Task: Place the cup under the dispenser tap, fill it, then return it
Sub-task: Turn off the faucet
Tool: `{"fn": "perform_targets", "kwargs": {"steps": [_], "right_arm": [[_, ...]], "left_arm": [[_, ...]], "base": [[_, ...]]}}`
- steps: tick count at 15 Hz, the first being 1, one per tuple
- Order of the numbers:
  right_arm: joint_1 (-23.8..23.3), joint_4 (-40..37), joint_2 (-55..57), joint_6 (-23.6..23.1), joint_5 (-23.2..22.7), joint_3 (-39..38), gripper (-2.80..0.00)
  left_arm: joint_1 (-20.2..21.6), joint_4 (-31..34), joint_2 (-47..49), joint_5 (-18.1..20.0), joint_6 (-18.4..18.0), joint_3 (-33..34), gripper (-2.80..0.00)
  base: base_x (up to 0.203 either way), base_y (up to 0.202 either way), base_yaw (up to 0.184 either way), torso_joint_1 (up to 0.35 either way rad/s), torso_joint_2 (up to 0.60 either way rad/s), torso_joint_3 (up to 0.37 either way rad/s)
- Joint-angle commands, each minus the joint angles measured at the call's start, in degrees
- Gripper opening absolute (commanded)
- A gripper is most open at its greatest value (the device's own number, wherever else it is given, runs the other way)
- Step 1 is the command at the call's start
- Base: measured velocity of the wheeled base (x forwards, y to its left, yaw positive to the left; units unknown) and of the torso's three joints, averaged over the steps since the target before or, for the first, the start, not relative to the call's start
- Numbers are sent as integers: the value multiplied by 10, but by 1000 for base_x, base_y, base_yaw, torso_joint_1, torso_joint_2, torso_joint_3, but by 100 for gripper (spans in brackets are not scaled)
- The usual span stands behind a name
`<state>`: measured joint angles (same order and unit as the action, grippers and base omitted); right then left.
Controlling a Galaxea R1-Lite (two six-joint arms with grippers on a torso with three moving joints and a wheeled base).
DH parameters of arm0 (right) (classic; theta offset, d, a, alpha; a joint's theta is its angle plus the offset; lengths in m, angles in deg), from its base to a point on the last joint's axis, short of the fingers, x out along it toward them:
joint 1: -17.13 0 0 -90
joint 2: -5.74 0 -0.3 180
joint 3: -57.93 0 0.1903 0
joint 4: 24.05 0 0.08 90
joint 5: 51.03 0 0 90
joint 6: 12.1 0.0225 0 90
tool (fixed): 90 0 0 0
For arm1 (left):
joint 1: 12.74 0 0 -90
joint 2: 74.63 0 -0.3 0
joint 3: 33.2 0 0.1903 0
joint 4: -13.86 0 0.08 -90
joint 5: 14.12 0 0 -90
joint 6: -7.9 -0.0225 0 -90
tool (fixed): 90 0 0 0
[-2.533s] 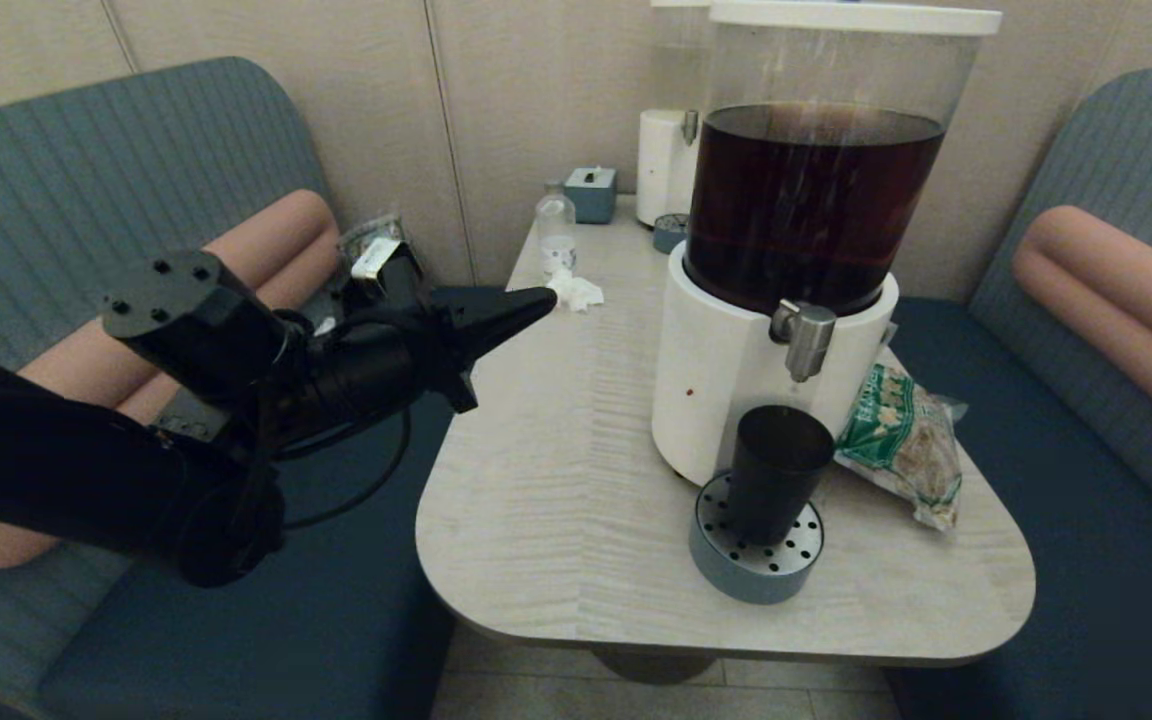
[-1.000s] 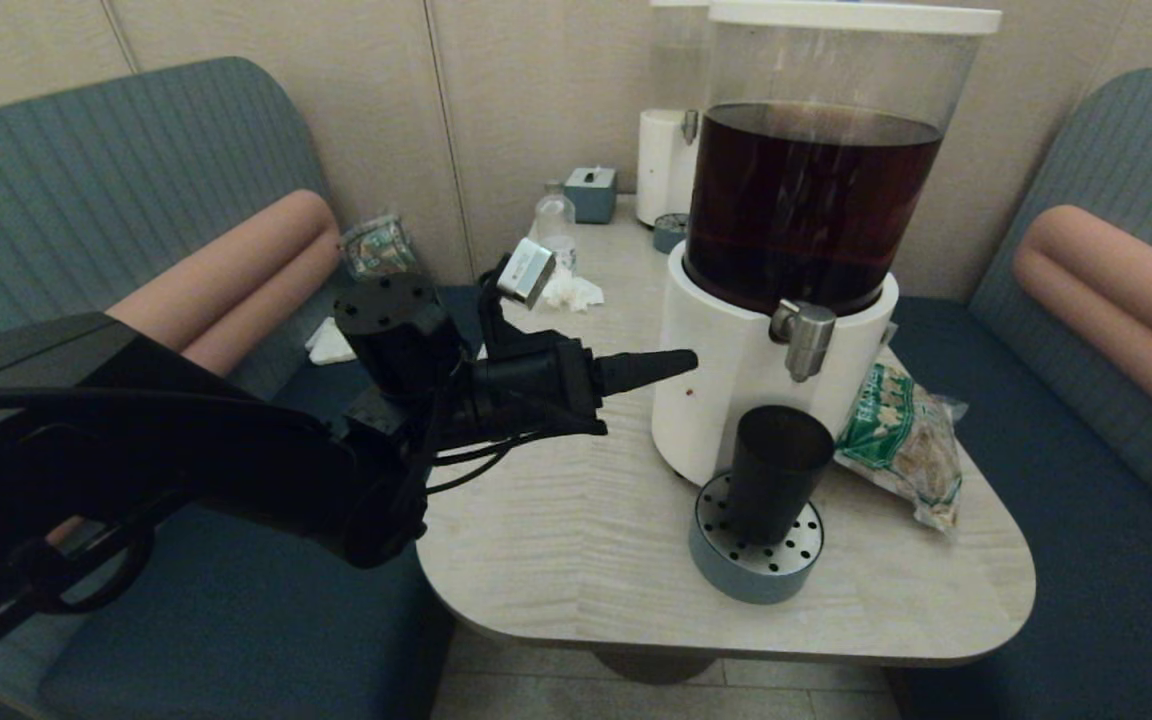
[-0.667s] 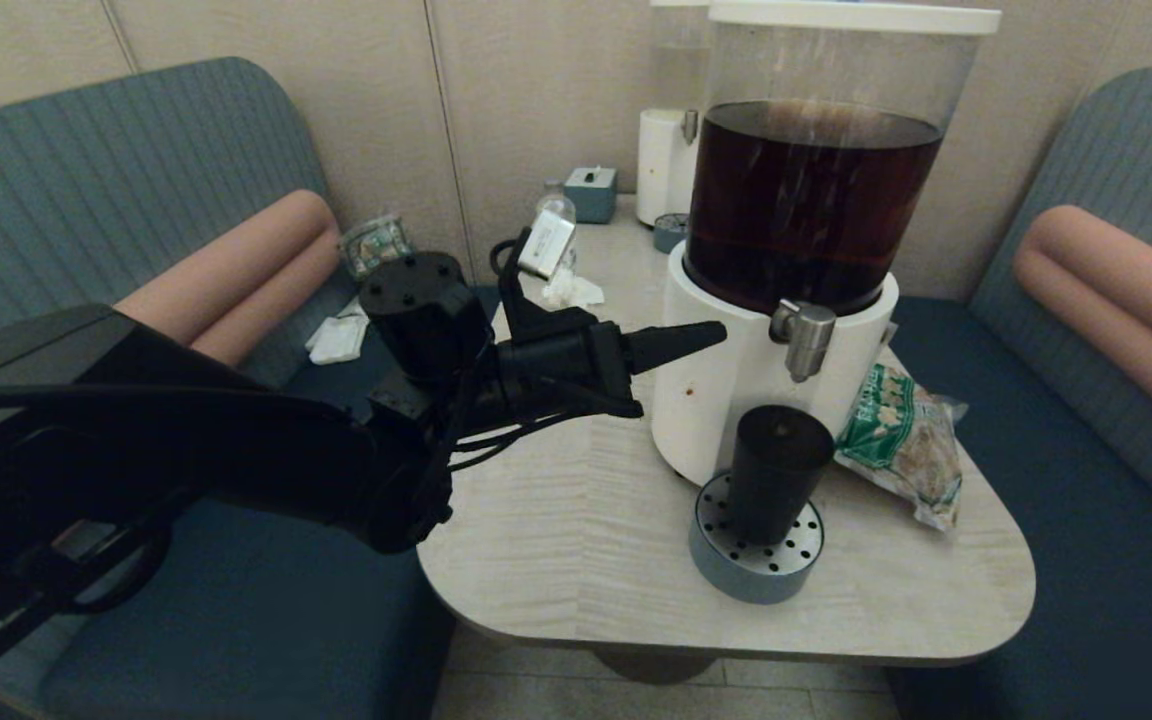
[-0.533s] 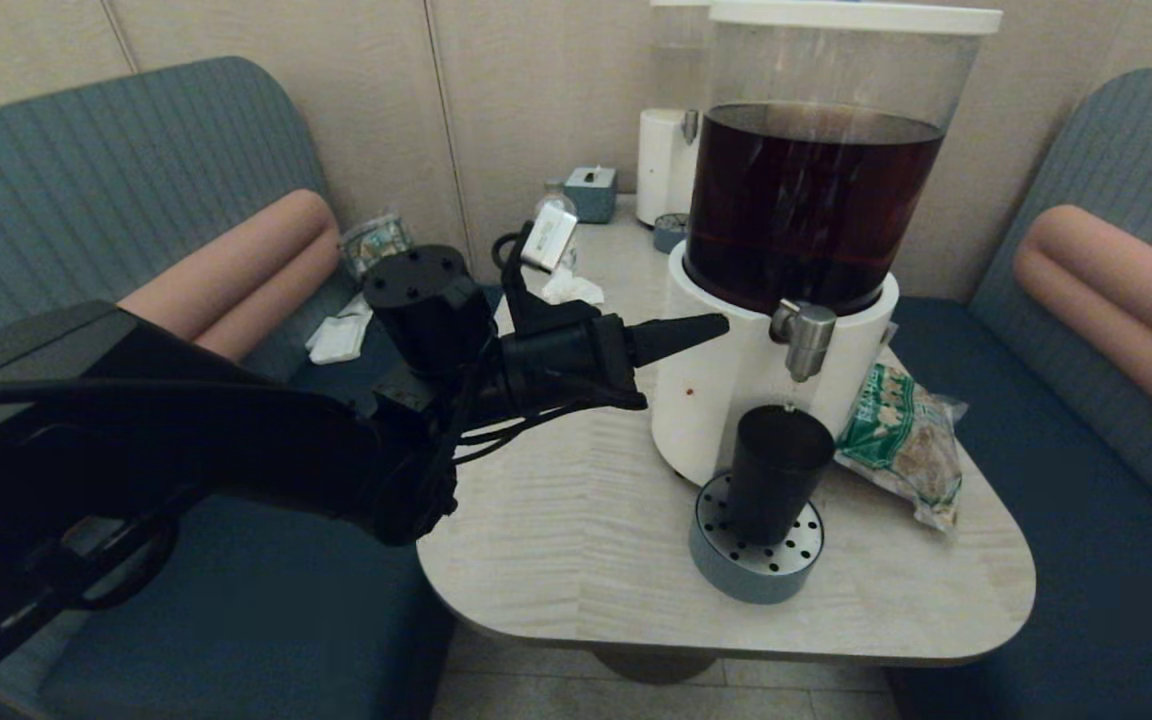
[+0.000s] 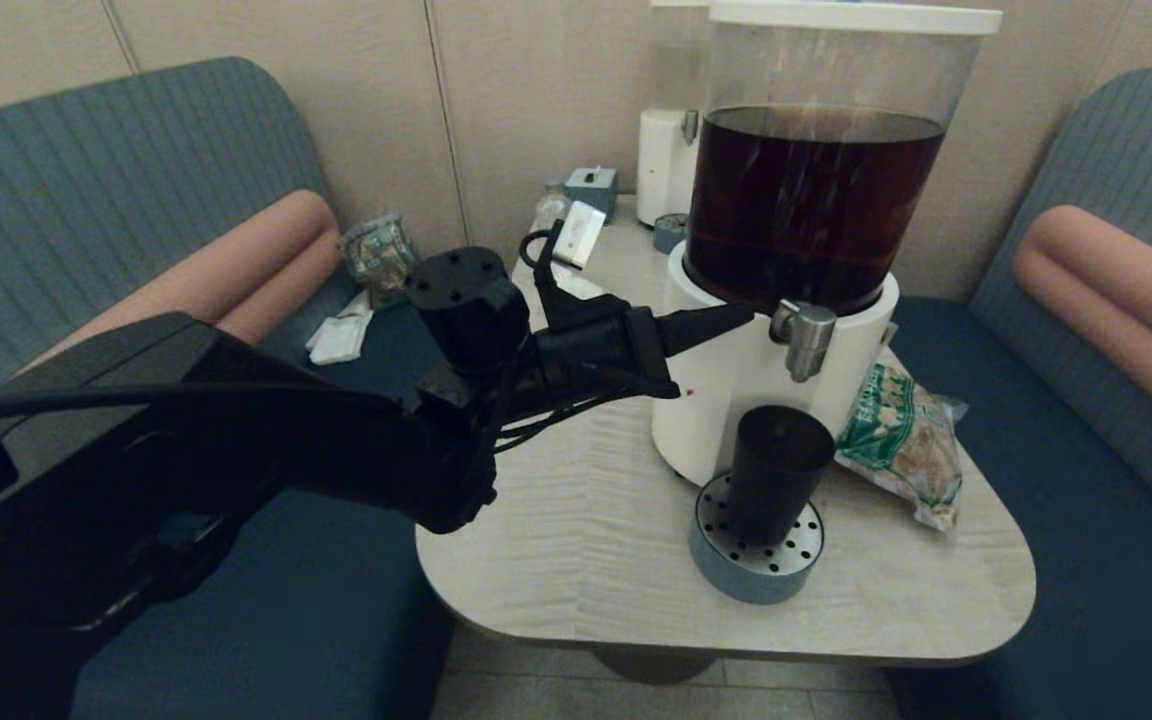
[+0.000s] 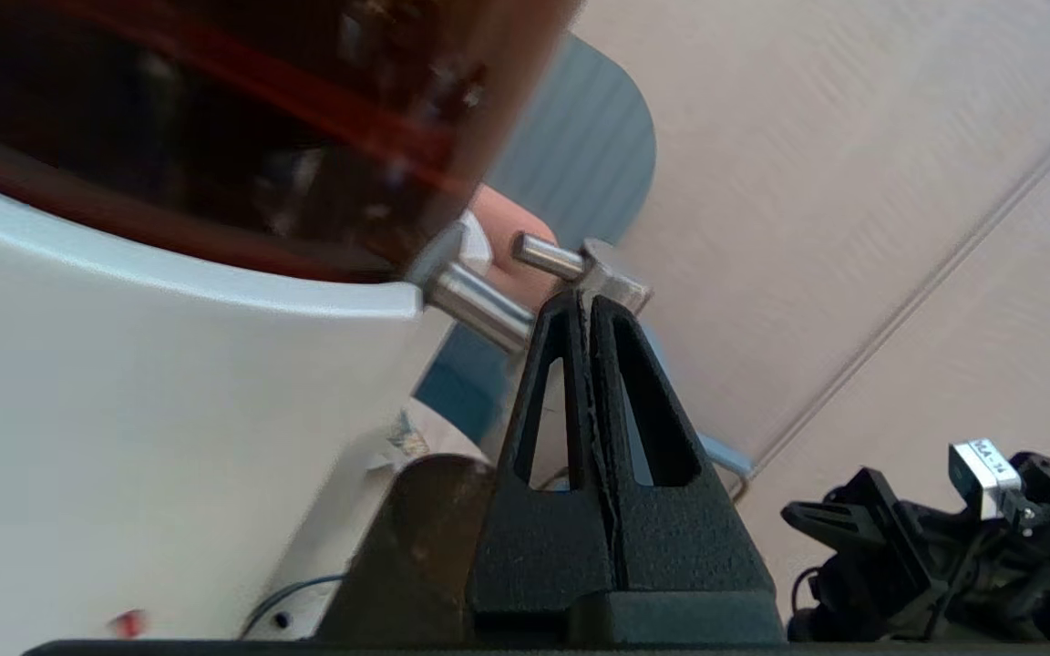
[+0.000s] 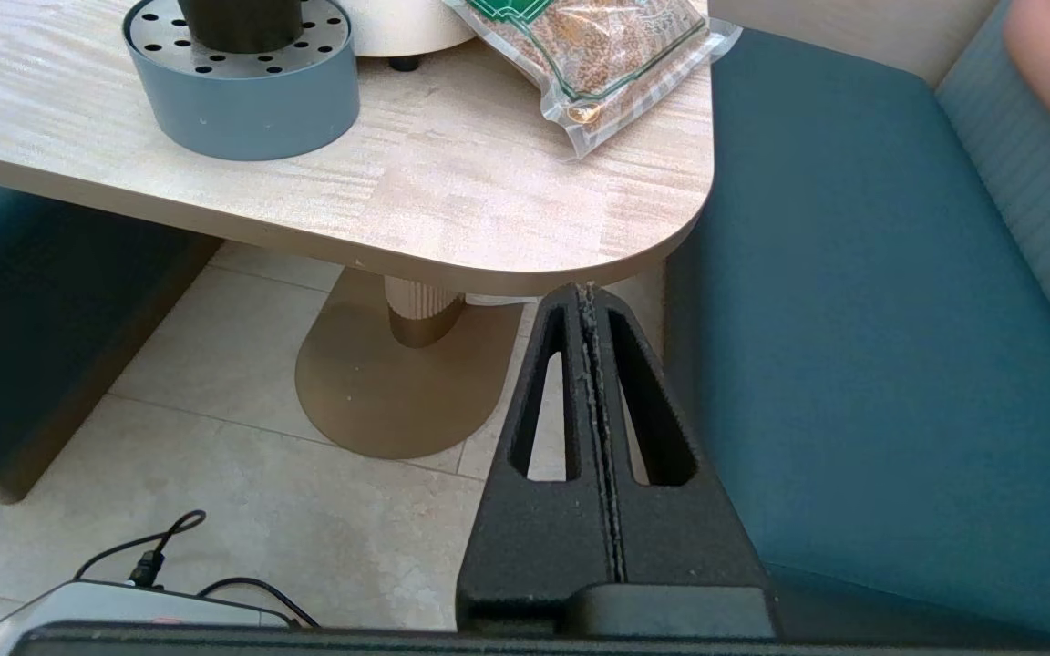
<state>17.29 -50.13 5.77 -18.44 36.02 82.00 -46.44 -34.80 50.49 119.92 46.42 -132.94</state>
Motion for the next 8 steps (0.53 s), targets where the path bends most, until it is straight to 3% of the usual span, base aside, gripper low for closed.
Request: {"fn": "perform_targets", "kwargs": {"steps": [1, 8], "right_arm": [[0, 0, -1, 0, 0, 0, -280], [0, 0, -1, -1, 0, 0, -280]], "left_arm": [[-7, -3, 18, -9, 2, -20, -280], [-16, 21, 41, -15, 2, -63, -280]], "base": [[0, 0, 0, 0, 0, 0], [0, 0, 0, 0, 0, 0]]}}
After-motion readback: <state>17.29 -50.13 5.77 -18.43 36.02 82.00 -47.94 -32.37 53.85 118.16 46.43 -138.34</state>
